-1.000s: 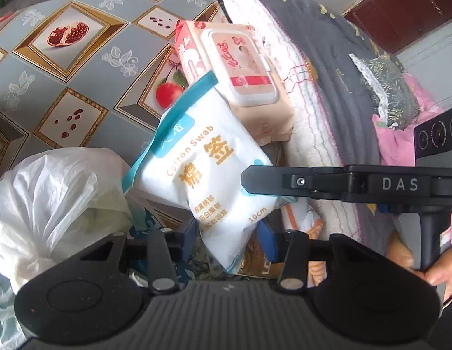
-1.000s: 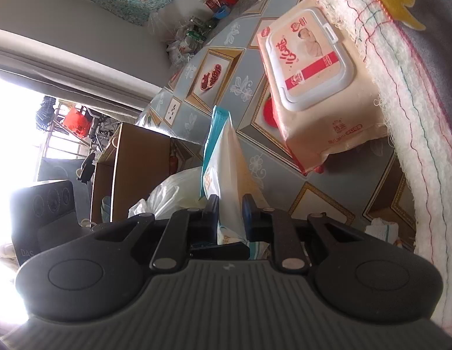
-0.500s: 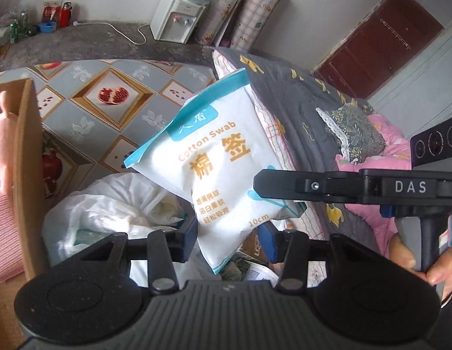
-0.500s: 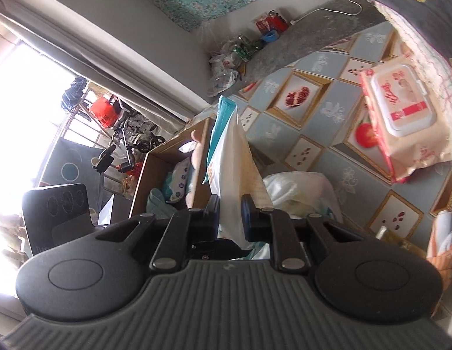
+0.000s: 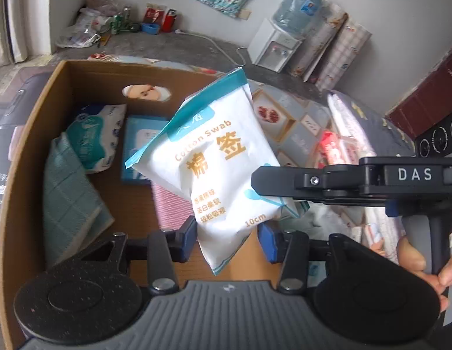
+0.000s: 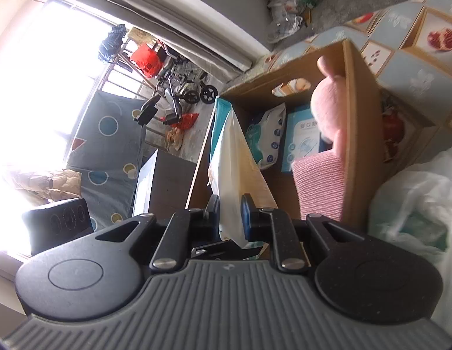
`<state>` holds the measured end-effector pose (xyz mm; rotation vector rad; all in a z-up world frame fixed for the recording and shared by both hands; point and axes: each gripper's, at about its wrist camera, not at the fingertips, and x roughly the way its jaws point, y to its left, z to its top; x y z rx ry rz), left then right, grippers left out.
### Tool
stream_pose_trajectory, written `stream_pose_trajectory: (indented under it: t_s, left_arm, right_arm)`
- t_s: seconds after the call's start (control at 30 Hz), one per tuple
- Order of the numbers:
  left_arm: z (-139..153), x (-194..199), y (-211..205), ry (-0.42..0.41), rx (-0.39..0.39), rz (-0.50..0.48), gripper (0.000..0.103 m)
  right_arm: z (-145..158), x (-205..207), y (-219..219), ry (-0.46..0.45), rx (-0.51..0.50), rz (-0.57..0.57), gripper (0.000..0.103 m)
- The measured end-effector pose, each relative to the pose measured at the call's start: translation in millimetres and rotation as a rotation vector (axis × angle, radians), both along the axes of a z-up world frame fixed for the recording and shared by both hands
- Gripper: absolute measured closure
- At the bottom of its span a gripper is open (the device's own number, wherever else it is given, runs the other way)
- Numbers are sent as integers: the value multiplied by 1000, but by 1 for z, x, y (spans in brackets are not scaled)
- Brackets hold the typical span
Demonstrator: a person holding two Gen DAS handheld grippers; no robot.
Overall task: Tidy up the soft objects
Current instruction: 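Lift the cotton swab bag and carry it over the box, then lower the cotton swab bag into the box and open the right tool, then withdraw the right tool from the box toward the bed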
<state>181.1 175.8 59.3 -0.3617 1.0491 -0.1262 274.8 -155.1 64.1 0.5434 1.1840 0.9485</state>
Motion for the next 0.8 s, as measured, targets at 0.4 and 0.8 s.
stream_pose_trajectory:
  t_s: [0.4, 0.8]
  left_arm:
    - [-70, 26, 63, 179, 123, 21, 57]
    - [-76, 12, 54, 180, 239, -69, 55]
  right_arm:
    - [-72, 13, 108, 100, -247, 84, 84]
    - [-31, 20, 82, -43, -271, 73, 62]
